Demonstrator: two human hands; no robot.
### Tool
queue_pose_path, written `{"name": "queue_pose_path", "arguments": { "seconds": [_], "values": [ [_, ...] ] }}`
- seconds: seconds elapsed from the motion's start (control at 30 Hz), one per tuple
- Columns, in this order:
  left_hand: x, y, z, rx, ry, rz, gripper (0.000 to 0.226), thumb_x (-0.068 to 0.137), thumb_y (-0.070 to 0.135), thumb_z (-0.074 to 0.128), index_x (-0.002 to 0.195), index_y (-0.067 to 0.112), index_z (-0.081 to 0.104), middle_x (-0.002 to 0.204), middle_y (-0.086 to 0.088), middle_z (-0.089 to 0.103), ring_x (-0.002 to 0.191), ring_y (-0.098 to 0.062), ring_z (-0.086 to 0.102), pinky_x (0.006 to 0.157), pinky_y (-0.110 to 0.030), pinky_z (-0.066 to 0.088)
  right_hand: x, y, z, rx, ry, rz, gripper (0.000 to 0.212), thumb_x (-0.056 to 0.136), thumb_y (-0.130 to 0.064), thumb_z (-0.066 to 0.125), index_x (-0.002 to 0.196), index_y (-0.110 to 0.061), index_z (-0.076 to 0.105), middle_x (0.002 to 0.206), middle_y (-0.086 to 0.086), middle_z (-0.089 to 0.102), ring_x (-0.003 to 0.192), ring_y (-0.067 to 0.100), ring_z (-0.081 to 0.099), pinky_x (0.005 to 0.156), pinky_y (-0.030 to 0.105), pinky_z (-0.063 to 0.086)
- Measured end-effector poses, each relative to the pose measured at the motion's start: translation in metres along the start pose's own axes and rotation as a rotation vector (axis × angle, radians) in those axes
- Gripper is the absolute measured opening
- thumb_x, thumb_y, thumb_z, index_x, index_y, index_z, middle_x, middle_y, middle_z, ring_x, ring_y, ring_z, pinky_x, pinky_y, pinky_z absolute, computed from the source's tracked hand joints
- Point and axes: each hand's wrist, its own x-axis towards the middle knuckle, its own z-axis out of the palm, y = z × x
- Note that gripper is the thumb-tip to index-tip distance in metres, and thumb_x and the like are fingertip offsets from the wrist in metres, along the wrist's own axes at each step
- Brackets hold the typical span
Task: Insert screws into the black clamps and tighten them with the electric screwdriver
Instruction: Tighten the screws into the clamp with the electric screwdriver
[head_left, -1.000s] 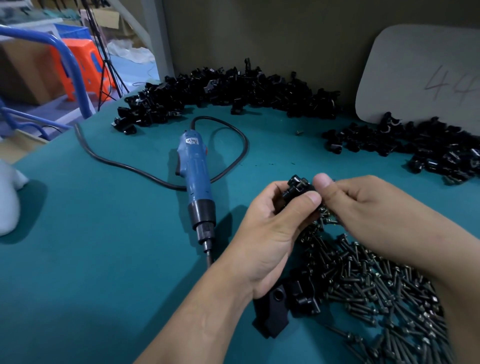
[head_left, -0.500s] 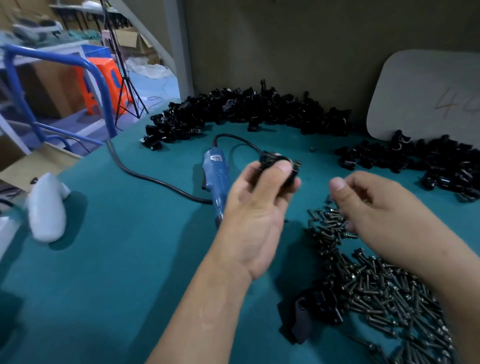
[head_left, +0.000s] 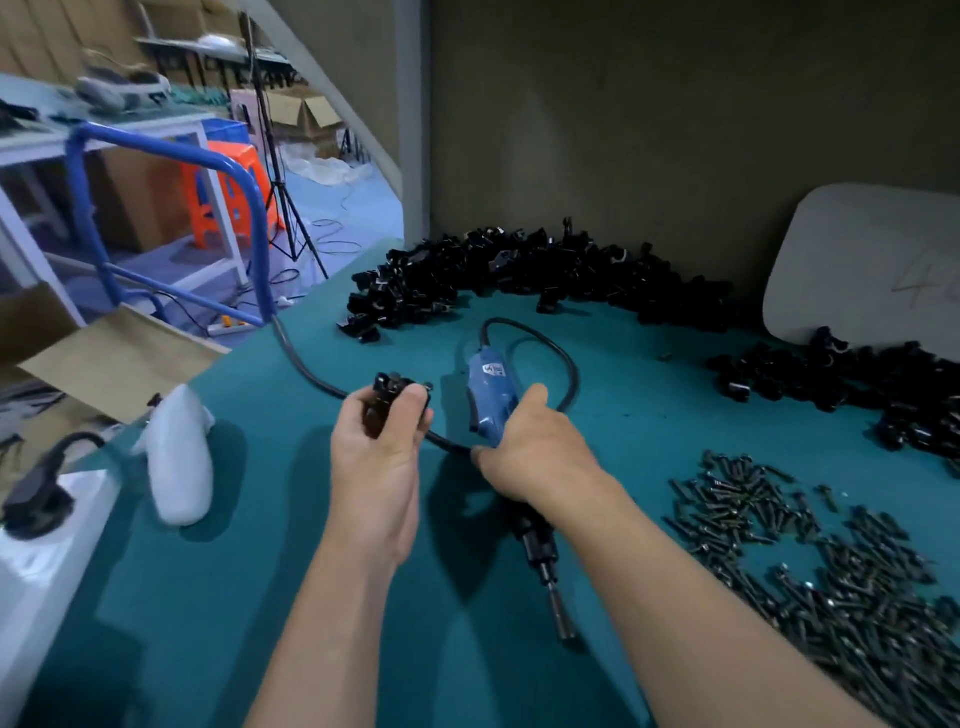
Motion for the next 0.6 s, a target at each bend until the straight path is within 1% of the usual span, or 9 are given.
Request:
{"name": "queue_pose_path", "arguments": {
  "seconds": [0.07,0.13,0.2,0.3,0.37,0.43,0.47,0.53,0.6],
  "values": [
    [0.001,-0.004,-0.001,0.040,-0.042,-0.007,0.028,0.080,0.023,0.081,0.097,0.015,0.060,0.081,0.011,0.070,0.076,-0.003,0.066,0.085,-0.023,0.054,0.005,0.007,-0.004,0.037,-0.008,0.000,0.051,0.084,-0.042,0.074,0.108,-0.016,0.037,0.094,0.000,0.048,0.082,0.023,0.053,0.064,0.033,0.038],
    [0.000,-0.006,-0.001,0.060,-0.068,-0.027,0.038,0.071,0.032,0.082,0.099,0.016,0.062,0.086,0.011,0.073,0.081,-0.003,0.068,0.090,-0.026,0.052,0.008,0.014,-0.012,0.136,-0.040,-0.011,0.043,0.081,-0.039,0.074,0.104,-0.014,0.048,0.094,0.001,0.056,0.077,0.016,0.057,0.057,0.029,0.041],
    [-0.001,-0.007,-0.002,0.068,-0.092,-0.046,0.041,0.070,0.035,0.083,0.102,0.017,0.064,0.096,0.009,0.077,0.090,-0.003,0.071,0.095,-0.030,0.050,0.004,0.020,-0.023,0.376,-0.079,0.010,0.033,0.080,-0.034,0.076,0.101,-0.017,0.057,0.093,0.004,0.065,0.074,0.018,0.064,0.056,0.027,0.049],
    [-0.004,-0.007,0.001,0.070,-0.134,-0.074,0.048,0.065,0.039,0.084,0.104,0.017,0.065,0.101,0.007,0.079,0.094,-0.006,0.072,0.101,-0.034,0.050,-0.008,0.034,-0.045,0.831,-0.148,0.063,0.028,0.082,-0.028,0.076,0.100,-0.012,0.061,0.079,0.008,0.064,0.058,0.020,0.059,0.051,0.028,0.049],
    [-0.008,-0.008,0.005,0.063,-0.150,-0.080,0.047,0.065,0.038,0.084,0.103,0.019,0.067,0.099,0.005,0.078,0.095,-0.010,0.071,0.106,-0.038,0.051,-0.021,0.045,-0.063,1.197,-0.215,0.074,0.027,0.085,-0.024,0.070,0.101,-0.008,0.057,0.073,0.009,0.058,0.057,0.020,0.055,0.049,0.030,0.050],
    [-0.015,-0.011,0.011,0.084,-0.198,-0.091,0.042,0.065,0.035,0.084,0.103,0.023,0.070,0.098,0.000,0.076,0.099,-0.017,0.071,0.108,-0.040,0.051,-0.037,0.059,-0.081,1.522,-0.264,0.059,0.027,0.084,-0.022,0.065,0.103,-0.006,0.053,0.078,0.010,0.058,0.060,0.020,0.055,0.050,0.030,0.051],
    [-0.020,-0.013,0.016,0.103,-0.239,-0.098,0.037,0.066,0.034,0.083,0.100,0.027,0.073,0.098,-0.001,0.076,0.100,-0.019,0.071,0.107,-0.041,0.052,-0.044,0.067,-0.089,1.635,-0.259,0.036,0.030,0.083,-0.022,0.065,0.106,-0.008,0.052,0.081,0.010,0.059,0.061,0.019,0.056,0.053,0.030,0.052],
    [-0.032,-0.019,0.027,0.137,-0.321,-0.118,0.026,0.069,0.031,0.083,0.094,0.032,0.075,0.096,-0.001,0.075,0.100,-0.020,0.072,0.106,-0.042,0.053,-0.056,0.085,-0.101,1.776,-0.195,-0.010,0.040,0.080,-0.028,0.070,0.110,-0.010,0.051,0.086,0.008,0.061,0.062,0.016,0.056,0.055,0.028,0.053],
    [-0.044,-0.027,0.039,0.199,-0.375,-0.130,0.019,0.076,0.024,0.081,0.093,0.030,0.074,0.098,-0.001,0.076,0.101,-0.020,0.071,0.103,-0.040,0.055,-0.061,0.105,-0.106,1.876,-0.116,-0.012,0.048,0.079,-0.042,0.075,0.109,-0.013,0.051,0.084,0.004,0.059,0.059,0.012,0.051,0.052,0.024,0.050]
  ]
}}
